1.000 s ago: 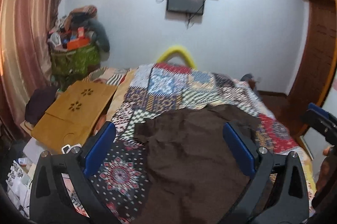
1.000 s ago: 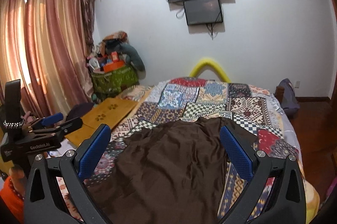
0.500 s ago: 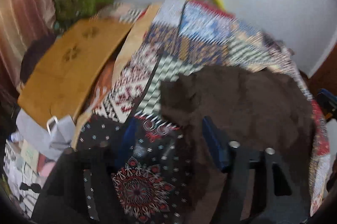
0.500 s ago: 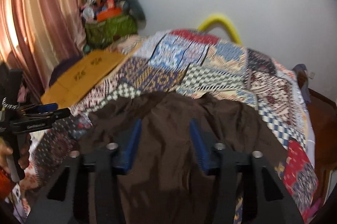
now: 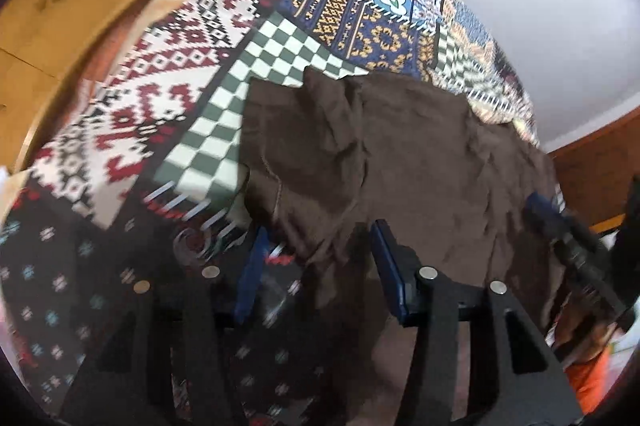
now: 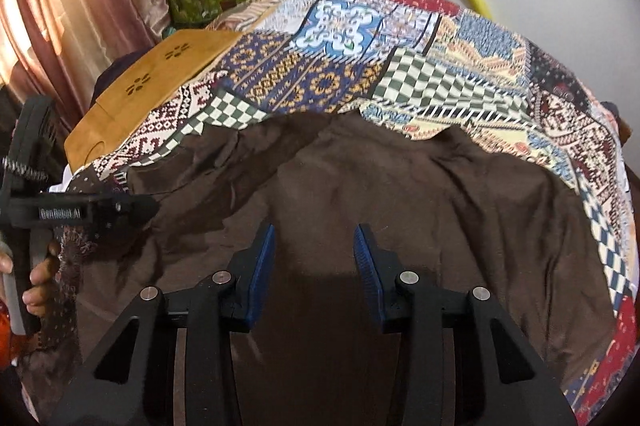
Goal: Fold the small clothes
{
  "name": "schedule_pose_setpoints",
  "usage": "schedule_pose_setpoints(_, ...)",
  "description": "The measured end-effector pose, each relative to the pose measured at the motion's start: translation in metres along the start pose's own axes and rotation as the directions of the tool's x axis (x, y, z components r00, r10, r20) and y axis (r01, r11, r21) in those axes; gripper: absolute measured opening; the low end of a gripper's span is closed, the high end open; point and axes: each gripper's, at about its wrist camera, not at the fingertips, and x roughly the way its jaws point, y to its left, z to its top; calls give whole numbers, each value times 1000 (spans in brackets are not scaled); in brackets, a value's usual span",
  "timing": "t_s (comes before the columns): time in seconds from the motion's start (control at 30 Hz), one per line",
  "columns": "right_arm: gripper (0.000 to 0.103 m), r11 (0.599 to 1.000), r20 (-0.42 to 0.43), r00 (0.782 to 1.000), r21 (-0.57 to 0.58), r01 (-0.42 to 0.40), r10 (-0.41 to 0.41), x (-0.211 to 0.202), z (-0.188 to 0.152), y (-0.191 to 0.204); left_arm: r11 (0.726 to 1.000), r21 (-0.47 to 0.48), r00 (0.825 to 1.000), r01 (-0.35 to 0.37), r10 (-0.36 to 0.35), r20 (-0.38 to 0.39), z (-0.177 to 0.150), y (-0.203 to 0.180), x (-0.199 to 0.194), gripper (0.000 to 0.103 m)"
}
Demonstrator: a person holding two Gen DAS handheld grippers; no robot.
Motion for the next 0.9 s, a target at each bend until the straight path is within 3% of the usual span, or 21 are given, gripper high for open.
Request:
schedule_pose_setpoints(0.13,38,1000,-1,1000,-7,-9,9,3,-4,-3,995,-58,997,77,-79,-22,18,7,18,52)
schedule_pose_setpoints(0.2,38,1000,1,1000,-5,-14,14,2,-5,-4,995,-78,997,69,-72,-25,27,9,26,44)
schedule_pose_setpoints(0.27,38,1000,2,1000,6,-29,29,0,-6,-6,997,-75,999,30,-32,-26,33,8,31,8)
schedule_pose_setpoints(0.3,38,999,2,999,10,-35,35,-1,-7,-7,998,-66,999,3,-5,-31,35,7,34,6)
schedule_pose_setpoints(0.4,38,999,3,999,10,-32,32,-4,-9,-11,996,-16,996,-87,87,16,39,-1,28,6)
schedule_pose_setpoints(0.5,38,999,4,1000,15,-31,31,-9,-13,-16,976,100,977,-191,179,120,39,-22,9,6)
schedule_pose_setpoints(0.63,38,1000,2,1000,16,-20,20,-14,-16,-20,927,271,949,-258,190,253,31,-68,-17,6)
schedule_pose_setpoints(0.7,38,1000,9,1000,22,-16,16,-19,-15,-23,906,353,949,-232,131,288,25,-94,-26,6)
schedule_pose_setpoints(0.77,38,999,24,1000,30,-16,15,-26,-13,-25,887,428,962,-174,61,264,17,-118,-25,6)
schedule_pose_setpoints(0.9,38,999,56,998,34,-2,0,-40,-9,-29,864,501,993,-49,-14,121,5,-144,-3,6)
